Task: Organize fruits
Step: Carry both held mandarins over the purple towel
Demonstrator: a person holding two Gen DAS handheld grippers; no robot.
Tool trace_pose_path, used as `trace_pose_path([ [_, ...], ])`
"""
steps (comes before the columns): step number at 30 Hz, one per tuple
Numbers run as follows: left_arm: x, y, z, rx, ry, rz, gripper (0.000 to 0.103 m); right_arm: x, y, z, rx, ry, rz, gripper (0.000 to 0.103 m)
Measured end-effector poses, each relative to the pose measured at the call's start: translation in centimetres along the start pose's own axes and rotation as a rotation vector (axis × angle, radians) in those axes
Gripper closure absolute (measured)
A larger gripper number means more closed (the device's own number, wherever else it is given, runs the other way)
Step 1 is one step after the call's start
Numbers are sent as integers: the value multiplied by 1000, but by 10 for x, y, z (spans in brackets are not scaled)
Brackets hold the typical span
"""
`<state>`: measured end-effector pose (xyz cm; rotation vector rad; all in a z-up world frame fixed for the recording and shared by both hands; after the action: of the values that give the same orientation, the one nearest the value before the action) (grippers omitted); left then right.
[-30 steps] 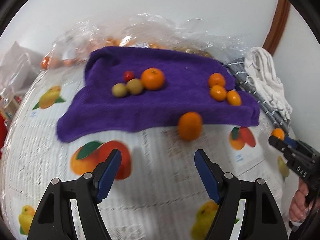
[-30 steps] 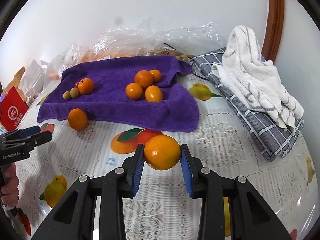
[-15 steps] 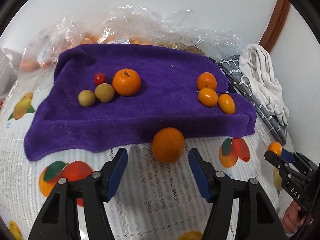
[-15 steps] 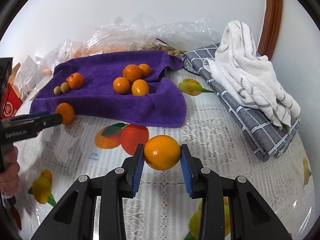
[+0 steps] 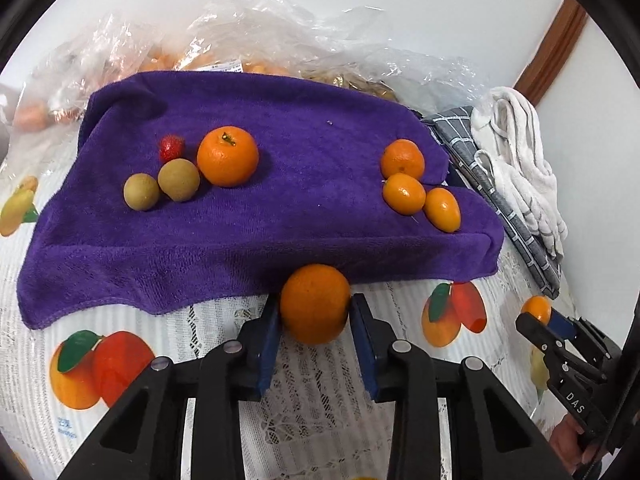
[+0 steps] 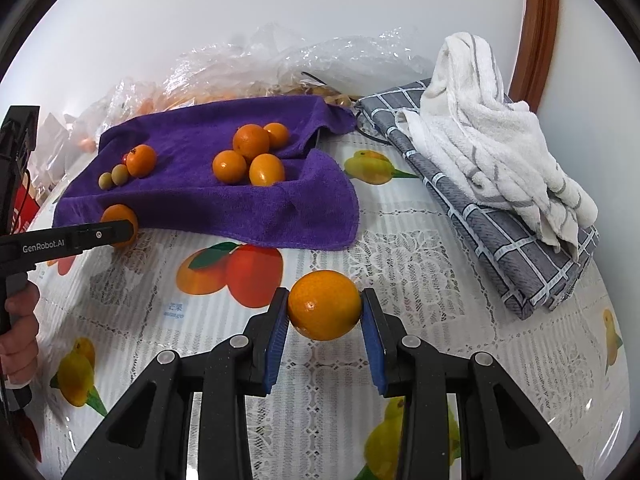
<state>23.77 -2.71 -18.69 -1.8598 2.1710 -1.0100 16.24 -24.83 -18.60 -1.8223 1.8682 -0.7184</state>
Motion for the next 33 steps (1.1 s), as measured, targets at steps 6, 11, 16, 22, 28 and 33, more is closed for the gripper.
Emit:
trace_pose_path([
  [6, -4, 8, -19, 15, 1, 9, 71, -8, -1, -11, 20, -11, -8, 68],
  [11, -12, 11, -38, 36, -8, -2, 71, -15, -3, -19, 30, -21, -8, 67],
  [16, -19, 10, -60, 69, -23, -9, 71, -22, -5, -26, 41, -38, -4, 67],
  [22, -25, 9, -80, 94, -42, -15, 71, -27, -11, -32, 50, -63, 8, 67],
  [28, -29, 5, -91, 114, -42, -25, 71, -29, -16, -36, 55, -66, 8, 67],
  [33, -32, 1, -95, 128, -45, -35, 71, -28, -21, -37, 57, -66, 15, 67],
])
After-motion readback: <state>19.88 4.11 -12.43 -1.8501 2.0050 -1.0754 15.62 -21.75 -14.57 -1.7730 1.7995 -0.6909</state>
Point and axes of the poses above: each gripper's, at about its wrist camera, not at the fingertips, and z roughly the way its jaws point, x to its right, y to its underside, the point moved 1 cm from there along z, roughly the way its jaws point, and after that the axes turned 4 degrees about y, right-handed, at the moved point
